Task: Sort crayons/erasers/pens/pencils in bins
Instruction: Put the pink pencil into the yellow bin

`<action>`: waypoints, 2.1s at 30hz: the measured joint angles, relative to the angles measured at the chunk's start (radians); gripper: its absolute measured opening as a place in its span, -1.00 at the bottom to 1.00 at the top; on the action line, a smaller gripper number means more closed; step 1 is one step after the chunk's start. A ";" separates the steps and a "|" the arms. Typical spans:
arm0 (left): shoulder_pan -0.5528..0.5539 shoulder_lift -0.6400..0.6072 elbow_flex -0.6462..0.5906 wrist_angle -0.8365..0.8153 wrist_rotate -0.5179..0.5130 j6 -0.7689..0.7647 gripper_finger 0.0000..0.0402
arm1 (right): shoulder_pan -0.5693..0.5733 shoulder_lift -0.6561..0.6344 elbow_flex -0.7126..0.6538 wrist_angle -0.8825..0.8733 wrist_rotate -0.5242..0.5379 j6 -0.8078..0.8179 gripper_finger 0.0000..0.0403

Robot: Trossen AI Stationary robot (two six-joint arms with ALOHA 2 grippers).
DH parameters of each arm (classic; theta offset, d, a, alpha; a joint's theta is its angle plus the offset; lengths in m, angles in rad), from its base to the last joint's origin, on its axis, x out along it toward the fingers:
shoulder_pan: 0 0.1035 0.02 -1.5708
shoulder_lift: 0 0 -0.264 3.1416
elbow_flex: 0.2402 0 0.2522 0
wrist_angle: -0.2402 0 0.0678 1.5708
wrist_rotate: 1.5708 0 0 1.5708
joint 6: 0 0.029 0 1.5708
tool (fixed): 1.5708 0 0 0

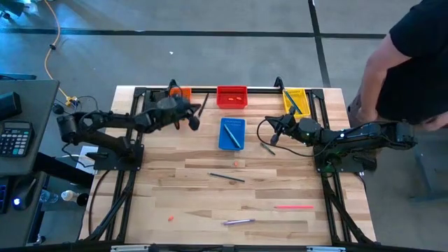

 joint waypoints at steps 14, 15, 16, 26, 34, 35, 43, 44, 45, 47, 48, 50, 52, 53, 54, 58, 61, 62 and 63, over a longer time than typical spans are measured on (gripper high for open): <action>-0.155 0.001 -0.251 0.524 0.075 0.071 -1.00 | 0.190 0.000 0.364 -0.852 0.000 0.186 -1.00; -0.155 0.001 -0.256 0.534 0.075 0.076 -1.00 | 0.225 0.002 0.396 -0.933 0.000 0.217 -1.00; -0.155 0.001 -0.257 0.540 0.075 0.078 -1.00 | 0.258 0.006 0.424 -1.002 0.000 0.248 -1.00; -0.155 0.001 -0.257 0.546 0.075 0.076 -1.00 | 0.602 0.167 0.576 -1.353 -0.020 0.673 -1.00; -0.156 0.001 -0.257 0.545 0.074 0.059 -1.00 | 0.777 0.390 0.811 -1.574 -0.139 0.911 -0.90; -0.156 0.001 -0.257 0.545 0.074 0.053 -1.00 | 0.794 0.416 0.837 -1.595 -0.157 0.940 -0.84; -0.156 0.002 -0.256 0.538 0.079 0.051 -1.00 | 0.953 0.585 0.987 -1.697 -0.251 1.128 -0.34; -0.156 0.002 -0.256 0.538 0.079 0.051 -1.00 | 0.969 0.600 0.989 -1.694 -0.266 1.148 -0.30; -0.156 0.002 -0.256 0.538 0.080 0.051 -1.00 | 0.984 0.613 0.989 -1.685 -0.277 1.162 -0.27; -0.156 0.002 -0.256 0.538 0.080 0.051 -1.00 | 1.009 0.638 0.989 -1.662 -0.306 1.182 -0.23; -0.156 0.002 -0.256 0.538 0.080 0.051 -1.00 | 1.022 0.649 0.989 -1.655 -0.311 1.187 -0.22; -0.156 0.002 -0.256 0.538 0.080 0.051 -1.00 | 1.043 0.670 0.989 -1.649 -0.317 1.191 -0.21; -0.156 0.002 -0.256 0.537 0.080 0.051 -1.00 | 1.059 0.693 0.988 -1.654 -0.322 1.181 -0.20; -0.156 0.002 -0.256 0.538 0.080 0.051 -1.00 | 1.065 0.705 0.988 -1.655 -0.327 1.175 -0.20; -0.156 0.002 -0.256 0.538 0.080 0.051 -1.00 | 1.071 0.716 0.988 -1.656 -0.327 1.166 -0.20; -0.156 0.002 -0.256 0.538 0.079 0.051 -1.00 | 1.080 0.759 0.986 -1.677 -0.326 1.126 -0.20; -0.156 0.002 -0.256 0.538 0.079 0.051 -1.00 | 1.077 0.778 0.971 -1.676 -0.326 1.123 -0.20; -0.156 0.002 -0.256 0.538 0.079 0.051 -1.00 | 1.075 0.779 0.965 -1.673 -0.326 1.126 -0.20; -0.156 0.002 -0.256 0.538 0.079 0.051 -1.00 | 1.073 0.779 0.960 -1.672 -0.327 1.126 -0.20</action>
